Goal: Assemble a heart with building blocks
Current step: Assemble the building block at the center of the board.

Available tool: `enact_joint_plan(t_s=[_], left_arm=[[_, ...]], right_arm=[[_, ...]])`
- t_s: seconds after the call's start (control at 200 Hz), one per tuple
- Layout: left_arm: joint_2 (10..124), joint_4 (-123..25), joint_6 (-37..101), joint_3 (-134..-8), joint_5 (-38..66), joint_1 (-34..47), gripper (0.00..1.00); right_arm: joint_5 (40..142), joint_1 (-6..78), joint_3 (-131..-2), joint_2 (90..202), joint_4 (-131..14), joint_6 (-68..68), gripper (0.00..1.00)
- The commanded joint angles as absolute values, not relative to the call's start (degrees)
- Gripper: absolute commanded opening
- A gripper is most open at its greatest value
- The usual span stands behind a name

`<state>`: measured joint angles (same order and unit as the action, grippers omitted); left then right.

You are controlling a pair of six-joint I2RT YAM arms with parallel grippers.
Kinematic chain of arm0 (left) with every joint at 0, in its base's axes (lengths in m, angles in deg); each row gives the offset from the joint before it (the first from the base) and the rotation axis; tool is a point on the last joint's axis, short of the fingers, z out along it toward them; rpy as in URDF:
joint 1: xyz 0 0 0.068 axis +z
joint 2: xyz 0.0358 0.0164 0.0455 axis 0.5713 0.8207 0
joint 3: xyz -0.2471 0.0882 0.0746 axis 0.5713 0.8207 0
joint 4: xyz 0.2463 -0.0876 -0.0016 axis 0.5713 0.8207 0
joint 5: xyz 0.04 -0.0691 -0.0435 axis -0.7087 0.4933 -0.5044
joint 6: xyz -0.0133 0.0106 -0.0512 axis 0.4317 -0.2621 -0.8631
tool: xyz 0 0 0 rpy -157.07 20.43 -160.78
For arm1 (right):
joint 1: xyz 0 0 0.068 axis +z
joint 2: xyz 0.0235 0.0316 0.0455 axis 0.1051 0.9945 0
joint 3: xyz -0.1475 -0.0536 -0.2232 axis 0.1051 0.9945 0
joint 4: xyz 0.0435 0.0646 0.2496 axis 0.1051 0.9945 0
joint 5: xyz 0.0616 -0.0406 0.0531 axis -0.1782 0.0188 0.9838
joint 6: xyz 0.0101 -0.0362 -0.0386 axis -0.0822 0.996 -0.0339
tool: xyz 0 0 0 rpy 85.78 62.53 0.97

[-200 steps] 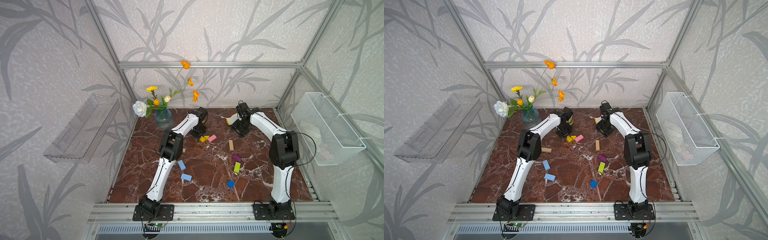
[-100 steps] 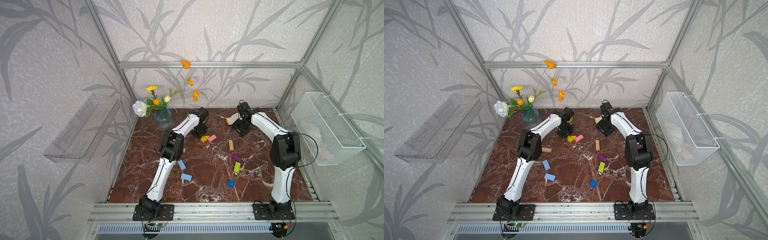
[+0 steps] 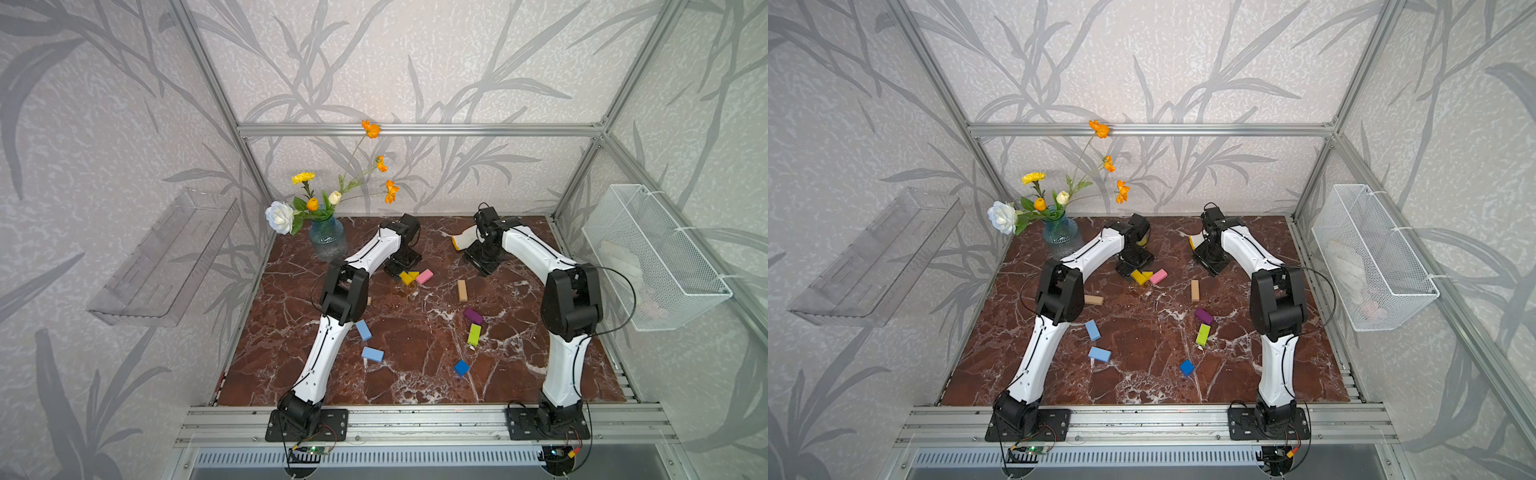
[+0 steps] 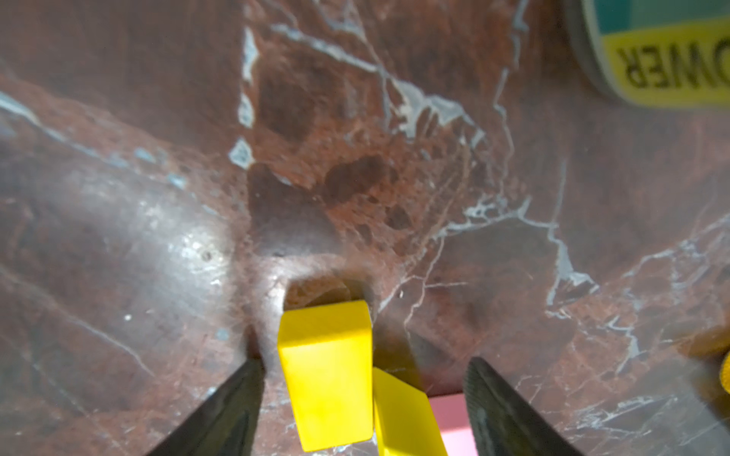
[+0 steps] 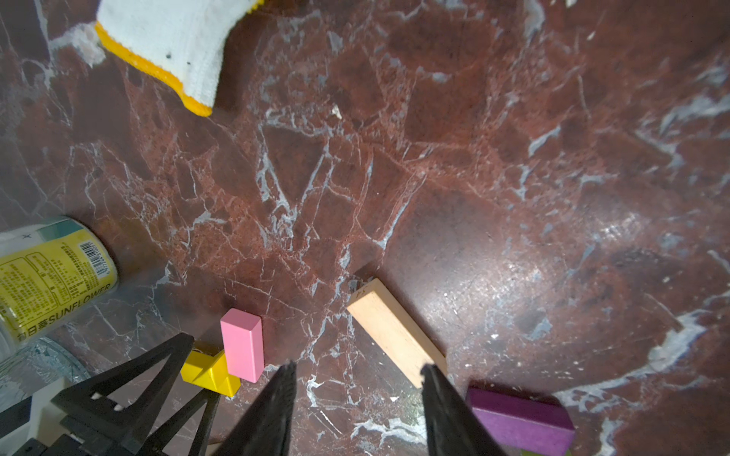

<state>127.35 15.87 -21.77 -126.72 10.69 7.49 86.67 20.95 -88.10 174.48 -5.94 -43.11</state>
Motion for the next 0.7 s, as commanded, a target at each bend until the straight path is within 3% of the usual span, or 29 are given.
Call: enact_joint_plan(t_s=[0.0,0.305,0.615,0.695], left_arm=[[132.21,19.39,-21.58,-123.66,9.73,7.14,0.84],[129.19,17.46,-21.03,-122.84,8.09,7.91,0.93],[123.48,17.39,-12.26,-129.6,4.7,11.86,1.0],[121.21,21.03,-8.38,-131.06,1.98,13.71,1.0]], right_arm=[[86.55,20.62,-87.7,171.57,-5.78,-43.11,0.53],[86.87,22.55,-88.5,172.49,-6.28,-43.09,0.53],[85.74,25.28,-95.3,175.09,-2.0,-36.83,0.66],[84.81,25.29,-96.05,174.74,1.03,-33.09,0.82]])
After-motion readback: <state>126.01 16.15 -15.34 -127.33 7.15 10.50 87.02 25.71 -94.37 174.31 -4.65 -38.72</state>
